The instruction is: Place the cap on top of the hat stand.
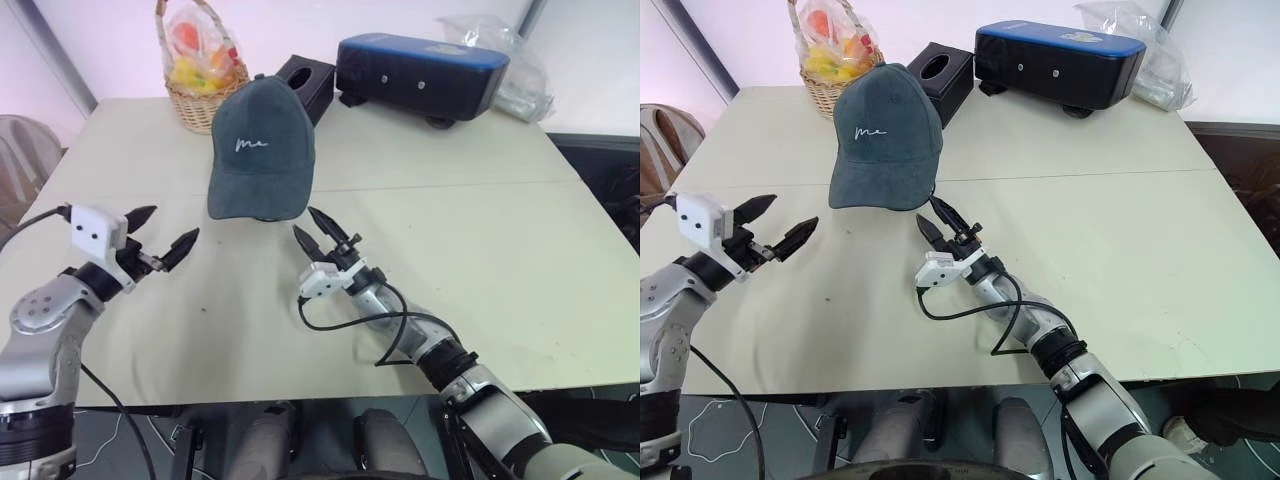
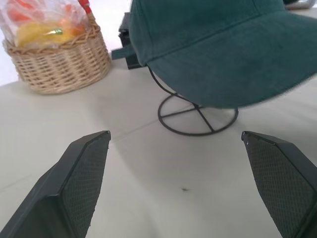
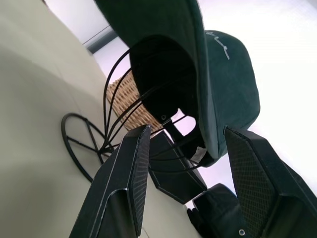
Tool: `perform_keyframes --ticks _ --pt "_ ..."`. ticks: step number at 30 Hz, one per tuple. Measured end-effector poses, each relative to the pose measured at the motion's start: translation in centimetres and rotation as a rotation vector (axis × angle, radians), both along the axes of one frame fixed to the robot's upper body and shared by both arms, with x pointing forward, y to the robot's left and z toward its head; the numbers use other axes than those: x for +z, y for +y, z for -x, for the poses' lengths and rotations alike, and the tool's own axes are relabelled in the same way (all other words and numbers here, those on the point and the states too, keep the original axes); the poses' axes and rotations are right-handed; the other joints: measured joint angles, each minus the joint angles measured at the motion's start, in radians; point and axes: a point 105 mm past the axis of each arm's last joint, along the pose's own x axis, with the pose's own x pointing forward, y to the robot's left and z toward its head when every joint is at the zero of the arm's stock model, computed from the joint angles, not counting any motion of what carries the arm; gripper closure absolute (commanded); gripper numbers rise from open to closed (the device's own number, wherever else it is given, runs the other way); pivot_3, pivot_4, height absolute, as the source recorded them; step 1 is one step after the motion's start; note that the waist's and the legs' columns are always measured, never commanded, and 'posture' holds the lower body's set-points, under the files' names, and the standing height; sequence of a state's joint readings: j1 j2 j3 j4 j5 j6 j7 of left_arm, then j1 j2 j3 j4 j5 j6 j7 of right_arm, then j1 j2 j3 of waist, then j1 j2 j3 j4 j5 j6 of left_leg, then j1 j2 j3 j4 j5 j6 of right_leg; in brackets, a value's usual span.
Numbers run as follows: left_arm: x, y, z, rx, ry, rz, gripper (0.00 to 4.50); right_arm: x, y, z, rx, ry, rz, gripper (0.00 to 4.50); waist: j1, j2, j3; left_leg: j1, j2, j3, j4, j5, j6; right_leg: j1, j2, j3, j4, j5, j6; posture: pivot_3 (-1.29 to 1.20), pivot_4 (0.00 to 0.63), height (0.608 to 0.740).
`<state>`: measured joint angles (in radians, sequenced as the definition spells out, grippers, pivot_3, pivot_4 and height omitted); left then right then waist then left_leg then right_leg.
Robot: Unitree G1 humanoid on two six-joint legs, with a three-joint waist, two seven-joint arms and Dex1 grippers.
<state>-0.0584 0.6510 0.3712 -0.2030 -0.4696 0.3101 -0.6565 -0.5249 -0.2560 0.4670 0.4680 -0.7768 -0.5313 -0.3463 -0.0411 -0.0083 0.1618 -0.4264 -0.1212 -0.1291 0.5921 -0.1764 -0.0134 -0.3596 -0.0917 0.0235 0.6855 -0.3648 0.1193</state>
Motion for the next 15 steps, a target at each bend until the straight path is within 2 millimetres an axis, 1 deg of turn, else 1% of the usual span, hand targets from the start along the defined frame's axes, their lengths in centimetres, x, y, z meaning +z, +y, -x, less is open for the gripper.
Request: perform_keyframes --ticks 4,7,9,10,15 --pt "-0.5 0.4 1.0 -0.006 0.033 -0.016 0.0 -1.2 -2.6 -0.5 -0.028 0.075 0.046 2.13 0.0 0.0 0.0 0.0 0.0 0.0 0.0 0.0 0.0 0.0 -0.002 0.0 0.0 0.0 0.0 0.0 0.15 0.74" --pt "0.0 0.9 1.3 -0.002 0.03 -0.027 0.0 -1.0 -5.3 -1.5 -0.072 0.157 0.024 2.13 0.0 0.0 0.0 0.0 0.0 0.0 0.0 -0.001 0.002 0.001 -0.002 0.0 0.0 0.0 0.0 0.0 0.15 0.74" --pt "0.5 1.0 1.4 -0.008 0.024 -0.041 0.0 -0.1 -7.1 -2.2 -0.078 0.244 -0.029 2.13 0.0 0.0 0.0 0.0 0.0 0.0 0.0 -0.003 0.004 0.002 -0.002 -0.001 -0.001 0.0 0.0 0.0 0.15 0.74" --pt "0.8 1.0 1.5 -0.011 0.018 -0.043 0.0 0.4 -7.7 -2.2 -0.067 0.284 -0.051 2.13 0.0 0.0 0.0 0.0 0.0 0.0 0.0 -0.003 0.005 0.002 -0.002 -0.001 -0.001 0.0 0.0 0.0 0.15 0.74" --pt "1.8 0.4 1.8 -0.063 0.018 -0.07 0.0 3.0 -9.7 -1.9 0.023 0.516 -0.105 2.13 0.0 0.0 0.0 0.0 0.001 -0.001 0.0 -0.004 0.007 0.003 -0.003 -0.001 -0.002 0.0 0.0 0.0 0.15 0.74"
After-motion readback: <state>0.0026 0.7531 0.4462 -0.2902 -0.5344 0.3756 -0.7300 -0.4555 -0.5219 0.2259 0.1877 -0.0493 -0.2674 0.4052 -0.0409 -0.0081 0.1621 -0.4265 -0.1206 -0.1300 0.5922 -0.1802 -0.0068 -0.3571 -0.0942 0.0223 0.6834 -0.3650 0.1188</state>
